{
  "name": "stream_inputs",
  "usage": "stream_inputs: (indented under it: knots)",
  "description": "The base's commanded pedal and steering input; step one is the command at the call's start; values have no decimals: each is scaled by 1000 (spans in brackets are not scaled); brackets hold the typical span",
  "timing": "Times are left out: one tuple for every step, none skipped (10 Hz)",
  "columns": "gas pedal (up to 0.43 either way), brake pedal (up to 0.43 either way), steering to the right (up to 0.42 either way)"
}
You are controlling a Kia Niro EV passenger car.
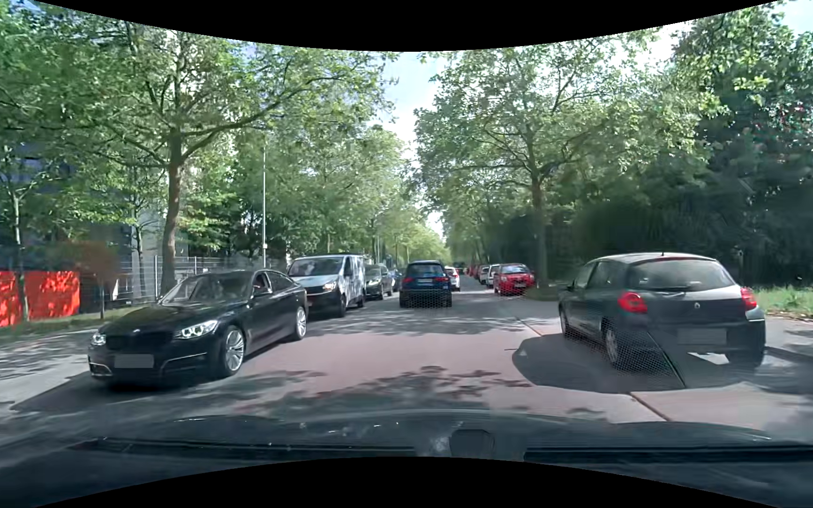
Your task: Follow the waypoints while adhering to traffic rules and regulations
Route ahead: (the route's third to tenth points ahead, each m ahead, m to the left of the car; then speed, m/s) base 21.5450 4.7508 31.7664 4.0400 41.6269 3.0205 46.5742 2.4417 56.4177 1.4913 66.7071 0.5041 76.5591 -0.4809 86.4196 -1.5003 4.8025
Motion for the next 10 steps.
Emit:
stream_inputs:
  knots:
    - [0,0,28]
    - [0,0,26]
    - [0,0,26]
    - [0,0,25]
    - [0,0,20]
    - [0,0,15]
    - [0,0,14]
    - [0,0,14]
    - [0,0,12]
    - [0,0,11]
